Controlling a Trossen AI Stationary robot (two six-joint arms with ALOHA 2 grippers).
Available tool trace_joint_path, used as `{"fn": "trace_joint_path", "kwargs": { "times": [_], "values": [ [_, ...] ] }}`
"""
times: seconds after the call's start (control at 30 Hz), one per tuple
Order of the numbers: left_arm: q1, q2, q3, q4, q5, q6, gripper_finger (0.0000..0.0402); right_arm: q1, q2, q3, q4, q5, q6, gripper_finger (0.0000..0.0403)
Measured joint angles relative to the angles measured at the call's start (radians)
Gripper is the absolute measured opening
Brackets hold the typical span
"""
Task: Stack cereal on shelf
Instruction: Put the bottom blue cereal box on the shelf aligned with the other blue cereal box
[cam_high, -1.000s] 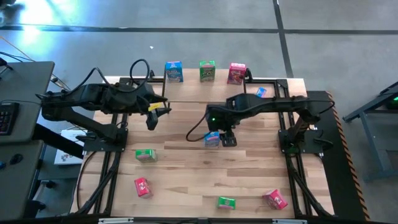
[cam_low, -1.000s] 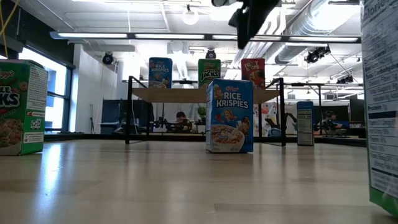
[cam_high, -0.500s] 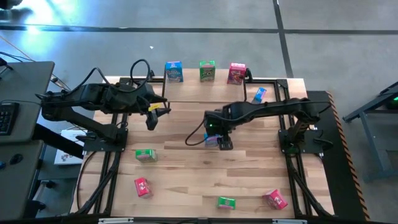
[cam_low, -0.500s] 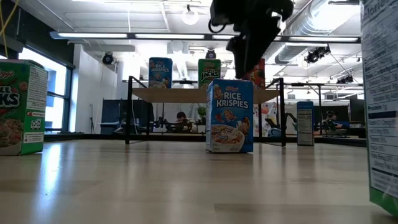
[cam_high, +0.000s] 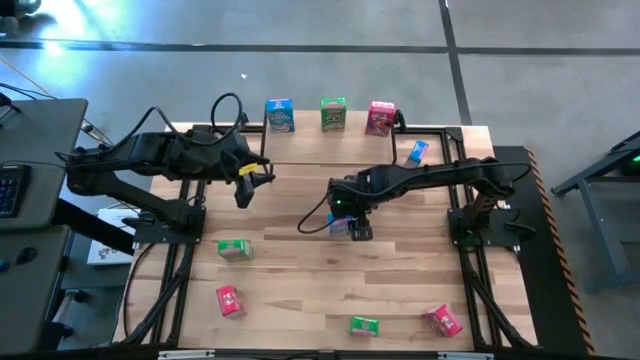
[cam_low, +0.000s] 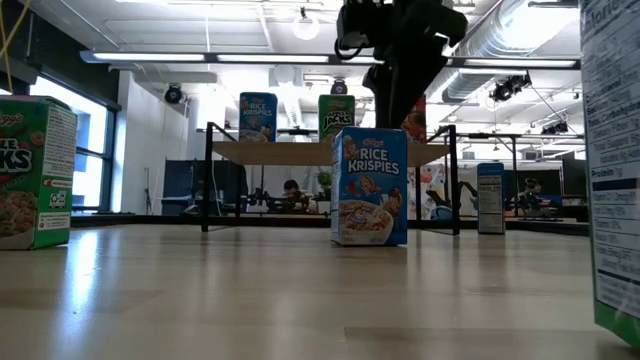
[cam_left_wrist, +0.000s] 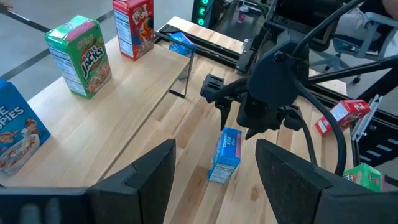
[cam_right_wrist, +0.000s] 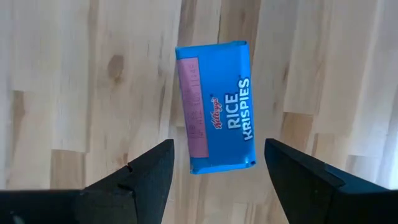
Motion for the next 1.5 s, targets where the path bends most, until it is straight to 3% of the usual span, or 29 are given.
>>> {"fn": "trace_joint_path", "kwargs": {
  "times": [0.23,0.8,1.3,1.5],
  "values": [
    [0.026,0.001,-0.006,-0.006,0.056,0.029,0.0214,-0.008,0.0,0.0,0.001,0.015,-0.004,0.0244],
    [0.026,0.0,-0.006,0.032,0.015,0.075,0.0214,-0.015,0.043,0.001,0.003,0.006,0.003,0.024],
    [0.026,0.0,-0.006,0.03,0.016,0.089,0.0214,-0.015,0.051,0.001,-0.006,-0.032,0.008,0.0148],
    [0.026,0.0,-0.006,0.03,0.016,0.089,0.0214,-0.015,0.05,0.052,-0.044,-0.032,0.024,0.0139]
  ]
}}
